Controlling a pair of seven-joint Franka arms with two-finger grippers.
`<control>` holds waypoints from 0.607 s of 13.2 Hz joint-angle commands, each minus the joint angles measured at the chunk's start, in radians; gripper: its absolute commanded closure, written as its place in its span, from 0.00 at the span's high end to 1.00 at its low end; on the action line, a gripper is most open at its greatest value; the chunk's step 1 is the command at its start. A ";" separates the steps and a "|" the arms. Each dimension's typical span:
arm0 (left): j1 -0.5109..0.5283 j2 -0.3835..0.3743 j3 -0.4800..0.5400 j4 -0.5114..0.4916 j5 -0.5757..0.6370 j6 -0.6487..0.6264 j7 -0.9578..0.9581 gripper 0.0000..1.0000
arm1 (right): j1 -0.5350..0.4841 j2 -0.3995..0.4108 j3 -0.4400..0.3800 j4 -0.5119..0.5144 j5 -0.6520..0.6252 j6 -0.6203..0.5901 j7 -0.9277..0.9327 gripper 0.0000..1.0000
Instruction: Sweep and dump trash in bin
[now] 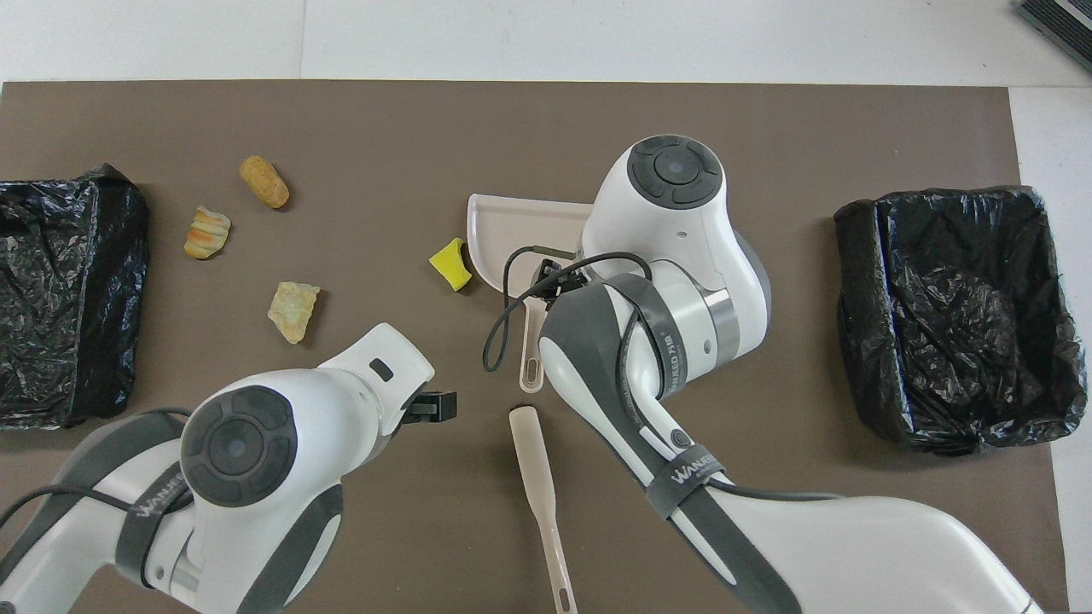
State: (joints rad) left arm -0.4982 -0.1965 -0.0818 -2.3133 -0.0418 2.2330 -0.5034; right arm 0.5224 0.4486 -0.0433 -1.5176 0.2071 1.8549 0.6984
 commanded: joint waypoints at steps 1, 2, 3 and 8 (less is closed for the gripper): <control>-0.109 -0.055 0.016 -0.170 -0.006 0.170 -0.130 1.00 | 0.043 0.065 0.002 0.037 0.031 0.026 0.061 1.00; -0.137 -0.060 0.013 -0.213 -0.006 0.227 -0.170 1.00 | 0.051 0.073 0.002 0.034 0.032 0.035 0.062 1.00; -0.158 -0.063 0.007 -0.237 -0.006 0.264 -0.203 1.00 | 0.051 0.070 0.002 0.030 0.035 0.046 0.062 1.00; -0.174 -0.089 -0.091 -0.331 -0.006 0.366 -0.250 1.00 | 0.061 0.068 0.003 0.020 0.038 0.058 0.052 1.00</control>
State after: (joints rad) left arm -0.6613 -0.2303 -0.1520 -2.5871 -0.0419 2.5651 -0.7252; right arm 0.5850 0.5116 -0.0424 -1.5026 0.2211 1.8982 0.7449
